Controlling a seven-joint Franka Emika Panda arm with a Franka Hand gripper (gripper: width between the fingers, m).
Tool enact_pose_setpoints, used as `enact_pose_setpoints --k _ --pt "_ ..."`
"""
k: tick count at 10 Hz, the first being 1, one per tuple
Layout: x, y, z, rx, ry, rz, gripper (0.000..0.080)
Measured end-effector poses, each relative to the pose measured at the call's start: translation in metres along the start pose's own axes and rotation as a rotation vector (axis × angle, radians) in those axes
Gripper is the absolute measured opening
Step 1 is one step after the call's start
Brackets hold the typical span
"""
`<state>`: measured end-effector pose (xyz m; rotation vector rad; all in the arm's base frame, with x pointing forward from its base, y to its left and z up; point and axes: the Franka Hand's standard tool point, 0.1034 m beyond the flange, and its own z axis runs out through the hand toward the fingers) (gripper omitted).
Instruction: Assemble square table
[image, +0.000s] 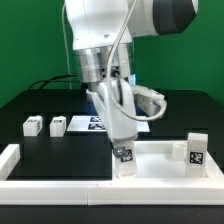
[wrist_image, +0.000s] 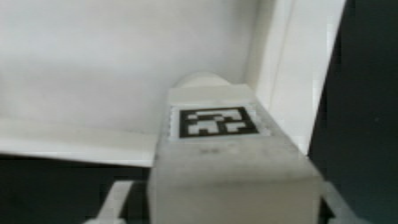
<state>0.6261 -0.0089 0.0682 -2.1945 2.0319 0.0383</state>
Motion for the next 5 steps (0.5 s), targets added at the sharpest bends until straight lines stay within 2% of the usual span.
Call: enact_pose_setpoints --k 2,3,4,5 --pt "-0.0003 0.0012 0.0 -0.001 0.006 0.063 0.029" --pt "-0.0004 0.0014 0.0005 -0.001 0.006 0.036 0.0373" --pt "-0.0024 0.0012 0.0007 -0.003 0.008 0.018 0.0509" --pt "-0.0095 -0.0006 -0.0003 -0.015 0.026 -0.139 0.0509"
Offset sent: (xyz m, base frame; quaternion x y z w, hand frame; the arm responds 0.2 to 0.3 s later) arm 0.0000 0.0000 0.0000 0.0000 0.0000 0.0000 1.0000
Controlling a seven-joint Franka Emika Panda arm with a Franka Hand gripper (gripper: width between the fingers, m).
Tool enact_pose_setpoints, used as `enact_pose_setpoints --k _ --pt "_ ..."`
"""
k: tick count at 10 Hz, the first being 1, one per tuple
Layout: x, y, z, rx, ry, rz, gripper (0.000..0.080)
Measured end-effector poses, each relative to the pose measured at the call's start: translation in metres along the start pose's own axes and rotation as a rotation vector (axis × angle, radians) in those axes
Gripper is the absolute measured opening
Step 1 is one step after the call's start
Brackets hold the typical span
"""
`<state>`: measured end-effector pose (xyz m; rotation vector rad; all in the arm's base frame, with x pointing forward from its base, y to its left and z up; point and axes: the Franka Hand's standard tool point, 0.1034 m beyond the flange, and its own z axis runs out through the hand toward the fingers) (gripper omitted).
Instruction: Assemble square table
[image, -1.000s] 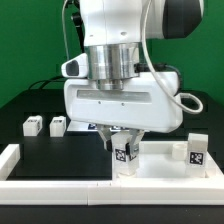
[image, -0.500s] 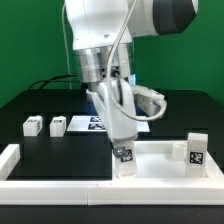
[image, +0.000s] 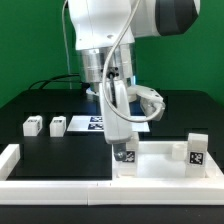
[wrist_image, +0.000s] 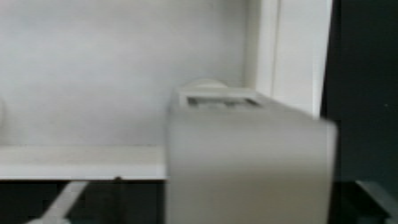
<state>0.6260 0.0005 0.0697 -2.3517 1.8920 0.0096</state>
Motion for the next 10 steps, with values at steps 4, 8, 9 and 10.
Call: enact_pose_setpoints --k 4,8,9,10 --pt "0.001 -0.008 -0.006 0.018 0.027 -0.477 0.0648" --pt "-0.017 -0.008 0.0 -0.033 0.064 -1.01 0.0649" --pt "-0.013 -0.007 0.0 -0.036 0.064 -1.11 0.0649" --pt "-0.008 -0.006 0.0 -0.036 0.066 -1.12 0.0649"
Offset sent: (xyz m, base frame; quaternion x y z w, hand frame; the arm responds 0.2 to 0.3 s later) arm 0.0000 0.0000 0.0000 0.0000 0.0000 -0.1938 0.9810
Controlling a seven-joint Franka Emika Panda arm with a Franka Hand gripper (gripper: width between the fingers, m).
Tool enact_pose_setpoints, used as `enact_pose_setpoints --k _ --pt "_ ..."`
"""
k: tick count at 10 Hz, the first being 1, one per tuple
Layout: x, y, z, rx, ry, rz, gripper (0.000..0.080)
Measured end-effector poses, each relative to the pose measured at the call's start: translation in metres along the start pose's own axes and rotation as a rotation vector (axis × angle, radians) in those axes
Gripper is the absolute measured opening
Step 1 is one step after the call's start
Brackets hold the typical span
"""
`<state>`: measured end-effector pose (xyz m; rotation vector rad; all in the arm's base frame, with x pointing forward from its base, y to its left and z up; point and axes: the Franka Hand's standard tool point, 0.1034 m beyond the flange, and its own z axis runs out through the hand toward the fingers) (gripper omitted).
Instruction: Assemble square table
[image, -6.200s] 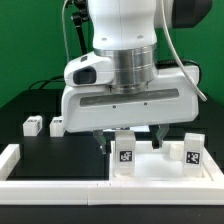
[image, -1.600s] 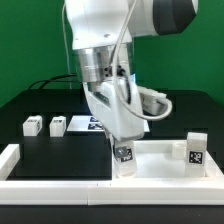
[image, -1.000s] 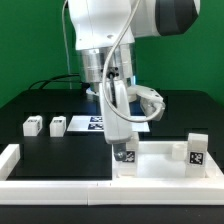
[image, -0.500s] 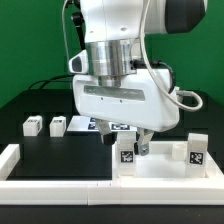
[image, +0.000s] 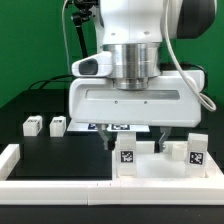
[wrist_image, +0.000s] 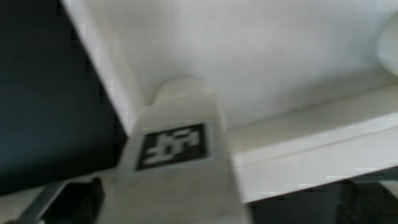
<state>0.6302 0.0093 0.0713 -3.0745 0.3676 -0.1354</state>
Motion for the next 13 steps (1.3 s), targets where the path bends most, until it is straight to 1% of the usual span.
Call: enact_pose_setpoints --k 1,2,3,4,6,7,9,10,11,12,13 --pt "-0.001 -0.002 0.0 0.0 0.0 0.04 0.0639" --pt "0.0 -0.002 0.0 0.0 0.0 0.031 0.0419" --pt "0.0 -0.002 0.0 0.002 0.0 0.055 0.0419" --pt "0.0 0.0 0.0 0.002 -0.001 0.157 0.0291" --pt "0.0 0.001 0.0 0.001 -0.001 0.304 0.0294" --pt "0.0 0.003 0.001 0.004 -0.003 0.421 0.0294" --pt "-0.001 0.006 0.002 0.011 -0.019 0.748 0.0294" --pt "-0.002 0.007 0.003 0.024 -0.039 0.93 0.0294" --pt "-0.003 0.008 0.003 0.047 -0.066 1.088 0.0294" --pt "-0.001 0.013 0.002 0.064 -0.09 1.208 0.0294" --pt "-0.001 0.016 0.003 0.069 -0.096 1.286 0.0294"
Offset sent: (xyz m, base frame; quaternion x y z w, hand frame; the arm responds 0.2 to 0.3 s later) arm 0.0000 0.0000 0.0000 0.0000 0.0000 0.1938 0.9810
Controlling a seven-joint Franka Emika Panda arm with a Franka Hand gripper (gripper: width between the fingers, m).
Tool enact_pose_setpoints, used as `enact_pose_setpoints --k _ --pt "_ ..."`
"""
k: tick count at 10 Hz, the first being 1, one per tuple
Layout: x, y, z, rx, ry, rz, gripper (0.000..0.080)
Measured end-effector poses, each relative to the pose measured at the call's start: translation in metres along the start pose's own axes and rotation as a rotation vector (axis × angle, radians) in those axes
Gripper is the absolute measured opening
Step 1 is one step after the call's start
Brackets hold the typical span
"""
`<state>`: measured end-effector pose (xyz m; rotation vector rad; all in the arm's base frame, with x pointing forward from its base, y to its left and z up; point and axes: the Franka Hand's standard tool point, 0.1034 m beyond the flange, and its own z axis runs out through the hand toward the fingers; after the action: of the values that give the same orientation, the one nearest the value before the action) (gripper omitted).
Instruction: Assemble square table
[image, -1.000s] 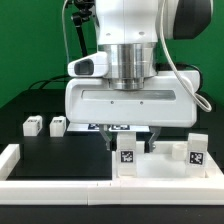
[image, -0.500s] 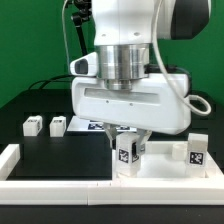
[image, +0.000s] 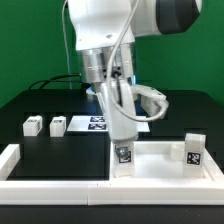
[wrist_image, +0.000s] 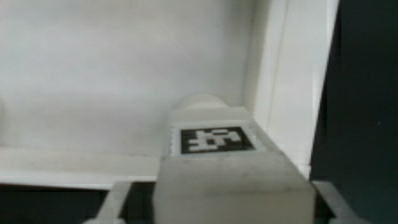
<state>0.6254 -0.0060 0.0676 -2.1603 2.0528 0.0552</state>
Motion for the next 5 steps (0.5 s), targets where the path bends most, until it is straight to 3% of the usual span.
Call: enact_pose_setpoints --k 3,5 --pt "-0.002 -0.0005 0.0006 0.004 0.011 -0.029 0.0294" --pt "-0.0052 -0.0071 -0.0015 0.024 0.043 -0.37 0.0616"
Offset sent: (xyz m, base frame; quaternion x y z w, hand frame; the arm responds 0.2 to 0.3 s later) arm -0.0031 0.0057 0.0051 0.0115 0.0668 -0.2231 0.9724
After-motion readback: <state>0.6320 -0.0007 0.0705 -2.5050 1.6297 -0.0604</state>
